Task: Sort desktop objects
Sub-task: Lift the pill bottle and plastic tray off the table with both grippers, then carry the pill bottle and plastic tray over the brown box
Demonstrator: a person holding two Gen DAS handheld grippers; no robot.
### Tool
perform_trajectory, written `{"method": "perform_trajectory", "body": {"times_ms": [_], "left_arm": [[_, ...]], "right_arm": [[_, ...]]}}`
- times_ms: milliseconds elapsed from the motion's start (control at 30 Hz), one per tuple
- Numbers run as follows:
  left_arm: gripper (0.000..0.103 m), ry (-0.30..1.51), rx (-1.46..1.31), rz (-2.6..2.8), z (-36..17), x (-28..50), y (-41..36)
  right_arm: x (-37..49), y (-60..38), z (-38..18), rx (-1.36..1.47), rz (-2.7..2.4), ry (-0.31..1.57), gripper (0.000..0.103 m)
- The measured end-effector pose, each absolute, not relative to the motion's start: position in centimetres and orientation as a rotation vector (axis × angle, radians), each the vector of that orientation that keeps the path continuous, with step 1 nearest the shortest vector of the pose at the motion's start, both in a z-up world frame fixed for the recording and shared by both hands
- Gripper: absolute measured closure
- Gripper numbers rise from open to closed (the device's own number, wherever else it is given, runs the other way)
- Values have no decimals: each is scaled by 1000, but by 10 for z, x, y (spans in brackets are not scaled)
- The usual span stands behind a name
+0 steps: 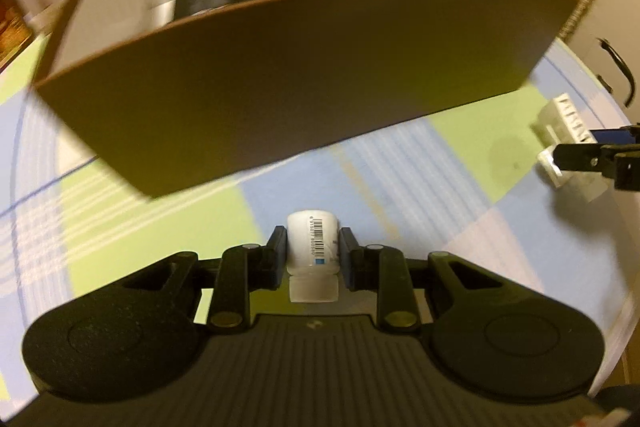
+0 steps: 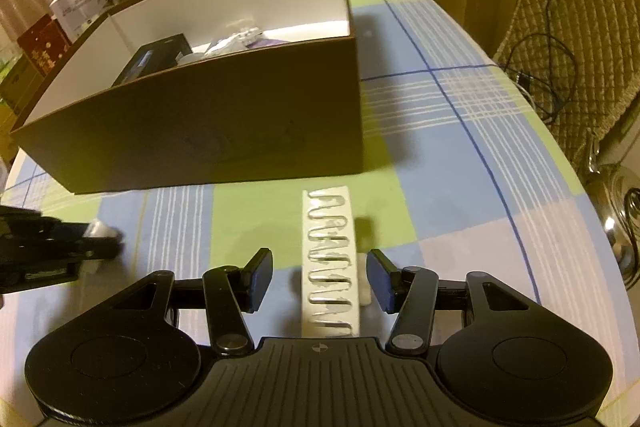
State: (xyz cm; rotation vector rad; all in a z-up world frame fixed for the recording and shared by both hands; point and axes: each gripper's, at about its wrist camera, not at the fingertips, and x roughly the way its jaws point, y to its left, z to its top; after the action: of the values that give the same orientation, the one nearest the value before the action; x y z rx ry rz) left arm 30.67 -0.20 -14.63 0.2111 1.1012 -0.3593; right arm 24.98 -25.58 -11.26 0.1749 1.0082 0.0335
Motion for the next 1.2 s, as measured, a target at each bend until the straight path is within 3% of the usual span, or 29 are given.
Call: {"method": "perform_trajectory", "body": {"times_ms": [433, 500, 533, 867, 1200], "left_arm": [[80, 1121, 135, -229, -137, 274, 52], [80, 1122, 128, -222, -137, 271, 56], [80, 1122, 124, -219, -136, 269, 58], [80, 1113, 109, -223, -132, 250, 60], [81, 1029, 82, -274, -93, 243, 52]], "right_arm": [[260, -243, -125, 59, 43, 1021, 54], [259, -241, -127, 33, 37, 1024, 67], [259, -240, -128, 17, 42, 1028, 78], [240, -228, -116, 35, 145, 1023, 78], [224, -210, -76, 74, 290, 947, 78]]}}
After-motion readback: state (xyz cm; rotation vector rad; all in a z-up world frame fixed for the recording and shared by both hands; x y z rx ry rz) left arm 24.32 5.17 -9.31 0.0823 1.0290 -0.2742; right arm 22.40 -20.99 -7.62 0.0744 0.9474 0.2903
